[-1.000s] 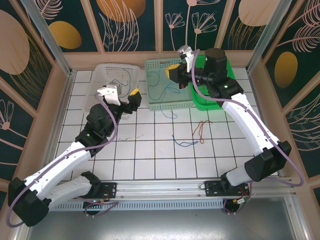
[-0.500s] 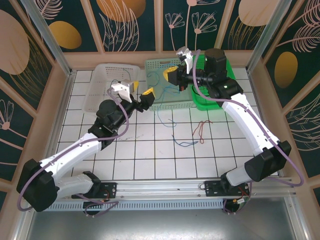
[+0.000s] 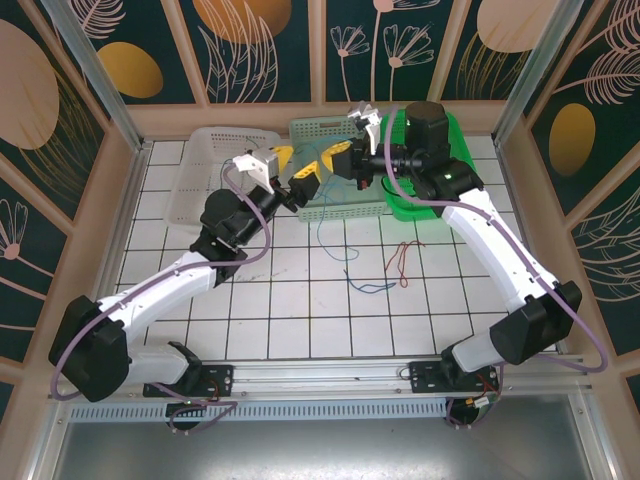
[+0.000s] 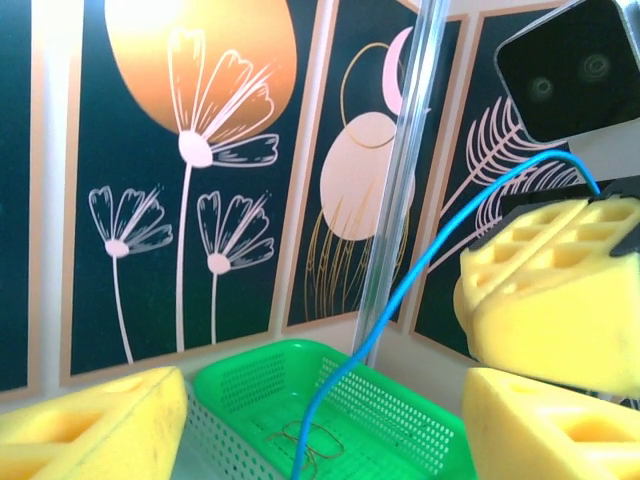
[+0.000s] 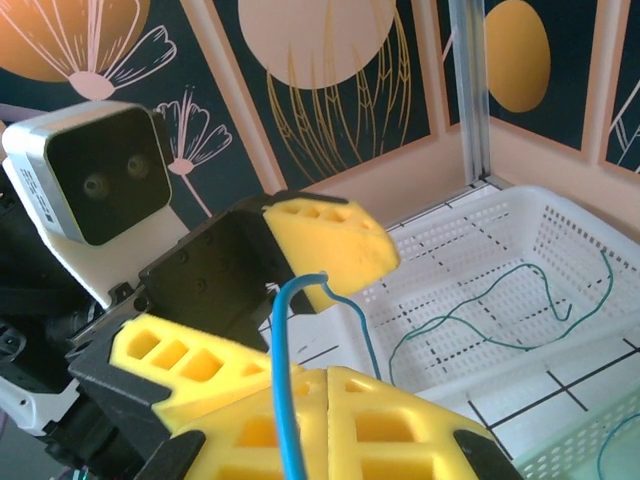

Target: Untangle the cables

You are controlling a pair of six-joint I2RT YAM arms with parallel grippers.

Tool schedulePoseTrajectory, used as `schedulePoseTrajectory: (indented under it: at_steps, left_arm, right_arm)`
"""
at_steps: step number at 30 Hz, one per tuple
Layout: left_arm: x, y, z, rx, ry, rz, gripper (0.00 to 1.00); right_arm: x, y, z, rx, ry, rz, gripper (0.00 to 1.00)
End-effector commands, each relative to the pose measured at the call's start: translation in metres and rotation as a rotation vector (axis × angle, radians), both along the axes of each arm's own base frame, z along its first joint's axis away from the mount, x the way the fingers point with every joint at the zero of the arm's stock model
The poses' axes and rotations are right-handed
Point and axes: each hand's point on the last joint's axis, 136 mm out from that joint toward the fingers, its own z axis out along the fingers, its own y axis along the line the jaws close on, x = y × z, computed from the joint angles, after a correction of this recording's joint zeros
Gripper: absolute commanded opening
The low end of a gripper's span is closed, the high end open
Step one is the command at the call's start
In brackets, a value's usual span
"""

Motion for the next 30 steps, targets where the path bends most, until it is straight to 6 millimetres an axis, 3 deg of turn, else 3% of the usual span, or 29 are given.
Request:
schedulePoseTrajectory:
  at_steps: [1, 8, 14, 30]
  left_arm:
    - [-0.006, 0.001, 0.03, -0.014, -0.12, -0.015, 0.66]
    - [-0.008, -0.016, 0.021, 0.047, -0.141, -0.105, 0.4]
    - [0.0, -0.026, -0.001, 0.083, -0.113, -0.123, 0.27]
    - [0.004, -0.037, -0.059, 0.132, 0.003, -0.174, 0.15]
  right_arm:
    - [-0.024, -0.001, 0.018, 0.038, -0.041, 0.066, 0.0]
    - [-0.035, -0.002, 0.028, 0.064, -0.051, 0.116, 0.0]
    - [-0.046, -0.003, 0.043, 0.097, -0.056, 0.163, 0.0]
    - [-0.045, -0.031, 0.075, 0.138, -0.119, 0.081, 0.0]
